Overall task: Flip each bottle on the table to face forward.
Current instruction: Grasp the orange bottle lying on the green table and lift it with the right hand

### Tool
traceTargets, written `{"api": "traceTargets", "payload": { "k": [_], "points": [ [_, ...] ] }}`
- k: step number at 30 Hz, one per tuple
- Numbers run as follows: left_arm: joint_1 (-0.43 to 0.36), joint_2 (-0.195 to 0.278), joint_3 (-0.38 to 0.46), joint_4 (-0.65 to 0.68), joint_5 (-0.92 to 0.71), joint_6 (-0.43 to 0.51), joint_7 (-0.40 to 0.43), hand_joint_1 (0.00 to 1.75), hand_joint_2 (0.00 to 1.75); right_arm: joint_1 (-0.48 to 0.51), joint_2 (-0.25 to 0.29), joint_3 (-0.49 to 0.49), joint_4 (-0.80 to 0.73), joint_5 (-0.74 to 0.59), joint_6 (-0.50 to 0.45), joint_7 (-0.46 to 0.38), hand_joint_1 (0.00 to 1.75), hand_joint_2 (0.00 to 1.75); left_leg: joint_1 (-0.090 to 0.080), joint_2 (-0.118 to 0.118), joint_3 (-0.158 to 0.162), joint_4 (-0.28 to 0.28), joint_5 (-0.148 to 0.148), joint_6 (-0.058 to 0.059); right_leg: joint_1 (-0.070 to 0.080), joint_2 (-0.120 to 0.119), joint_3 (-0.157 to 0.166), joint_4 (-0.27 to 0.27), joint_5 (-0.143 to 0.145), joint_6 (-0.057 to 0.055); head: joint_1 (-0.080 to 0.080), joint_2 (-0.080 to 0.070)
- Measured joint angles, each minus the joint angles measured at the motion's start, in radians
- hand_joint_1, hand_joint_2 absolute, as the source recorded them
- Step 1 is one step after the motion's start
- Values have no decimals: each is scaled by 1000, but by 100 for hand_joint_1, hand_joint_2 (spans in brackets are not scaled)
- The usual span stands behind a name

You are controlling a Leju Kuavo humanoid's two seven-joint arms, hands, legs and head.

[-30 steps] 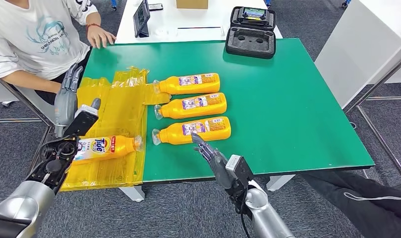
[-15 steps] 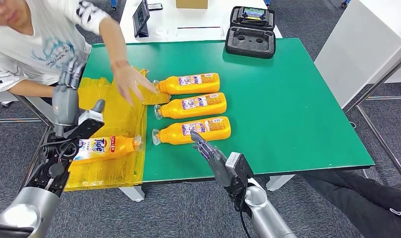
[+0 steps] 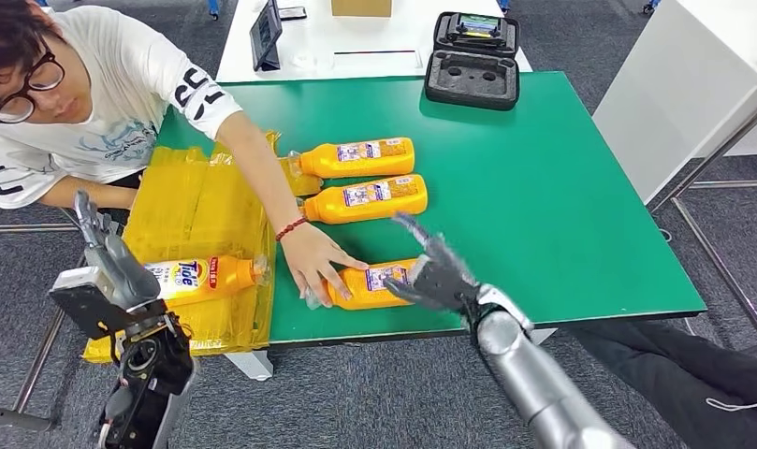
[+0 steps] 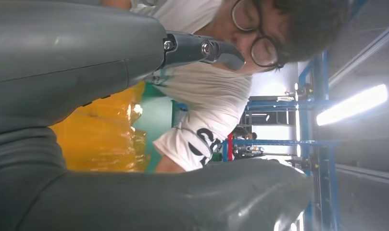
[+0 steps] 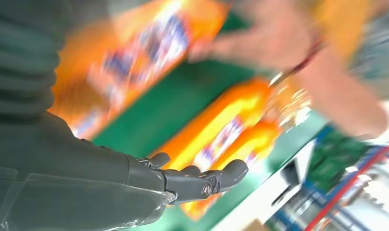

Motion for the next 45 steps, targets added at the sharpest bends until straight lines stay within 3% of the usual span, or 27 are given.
{"api": "traceTargets", "payload": {
  "k": [4, 13, 18, 24, 34, 45],
  "points": [
    [40, -23, 0, -43, -1, 0, 0, 0, 0, -124, -33, 15, 91, 91, -30, 37, 0, 175, 0, -1, 0, 0, 1, 1, 0, -1, 0, 0, 1, 1, 0, 0],
    [54, -28, 0, -61, -19, 0, 0, 0, 0, -204, -37, 43, 186, 110, -31, 40, 0, 175, 1, -1, 0, 0, 1, 1, 1, 0, 0, 0, 1, 1, 0, 0],
    [67, -36, 6, -70, -53, 0, 0, 0, 0, -228, -34, 56, 216, 119, -17, 33, 0, 175, 1, -1, 0, 0, 1, 1, 0, 0, 0, 0, 1, 1, 0, 0],
    [83, -42, 20, -75, -59, 0, 0, 0, 0, -236, -33, 92, 237, 106, 98, 17, 0, 175, 1, -1, 0, 0, 1, 1, 0, -1, 0, 0, 1, 1, 0, 0],
    [85, -49, 27, -62, -22, 0, 0, 0, 0, -253, -24, 160, 289, 107, 186, 4, 0, 175, 1, -1, 0, 0, 1, 1, 0, -1, 0, 0, 1, 1, 0, 0],
    [85, -49, 27, -41, -12, -1, 0, 0, 0, -283, -24, 216, 327, 107, 219, -6, 0, 175, 1, -1, 0, 0, 1, 1, 0, -1, 0, 0, 1, 1, 0, 0]
  ]
}}
